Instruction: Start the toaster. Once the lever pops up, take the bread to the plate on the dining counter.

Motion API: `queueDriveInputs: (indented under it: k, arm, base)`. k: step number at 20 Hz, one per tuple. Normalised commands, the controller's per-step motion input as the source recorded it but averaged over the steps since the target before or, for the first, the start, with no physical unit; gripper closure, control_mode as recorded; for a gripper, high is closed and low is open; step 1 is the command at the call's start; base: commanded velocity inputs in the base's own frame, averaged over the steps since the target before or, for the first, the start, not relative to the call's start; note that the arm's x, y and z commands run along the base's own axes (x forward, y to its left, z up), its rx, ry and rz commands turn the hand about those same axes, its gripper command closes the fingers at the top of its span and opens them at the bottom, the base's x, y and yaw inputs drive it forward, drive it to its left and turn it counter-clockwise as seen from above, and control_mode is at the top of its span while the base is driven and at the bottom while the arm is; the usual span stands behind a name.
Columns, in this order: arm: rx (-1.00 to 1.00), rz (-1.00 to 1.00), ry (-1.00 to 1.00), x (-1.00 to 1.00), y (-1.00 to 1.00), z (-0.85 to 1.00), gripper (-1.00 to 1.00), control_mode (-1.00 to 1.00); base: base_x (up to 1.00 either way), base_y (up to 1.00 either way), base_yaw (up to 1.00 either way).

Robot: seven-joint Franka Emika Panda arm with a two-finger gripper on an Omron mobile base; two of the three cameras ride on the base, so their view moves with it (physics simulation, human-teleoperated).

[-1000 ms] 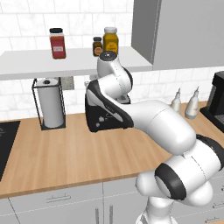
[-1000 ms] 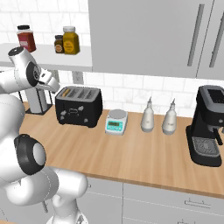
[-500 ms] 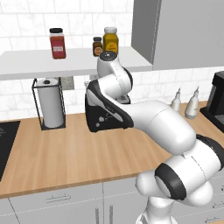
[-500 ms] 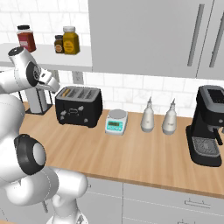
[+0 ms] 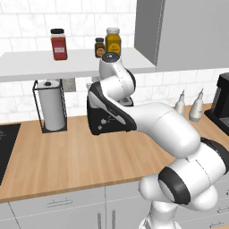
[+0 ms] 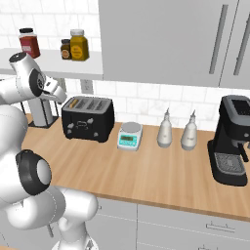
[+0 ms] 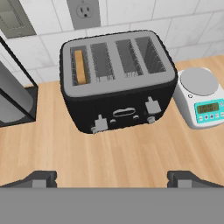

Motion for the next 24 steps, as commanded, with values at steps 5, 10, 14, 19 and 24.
queueDriveInputs:
  k: [5, 10, 14, 19, 24]
  arm:
    - [0.0, 0.0, 0.0, 0.0, 0.0, 0.0, -1.0, -1.0]
    - [0.0, 0.0, 0.0, 0.0, 0.0, 0.0, -1.0, -1.0]
    - [0.0, 0.0, 0.0, 0.0, 0.0, 0.0, -1.0, -1.0]
    - [0.0, 0.0, 0.0, 0.0, 0.0, 0.0, -1.0, -1.0]
    - [0.0, 0.0, 0.0, 0.0, 0.0, 0.0, -1.0, -1.0]
  base:
    - [0.0, 0.0, 0.0]
    - [0.0, 0.0, 0.0]
    - [0.0, 0.0, 0.0]
    - [0.0, 0.0, 0.0]
    - [0.0, 0.0, 0.0]
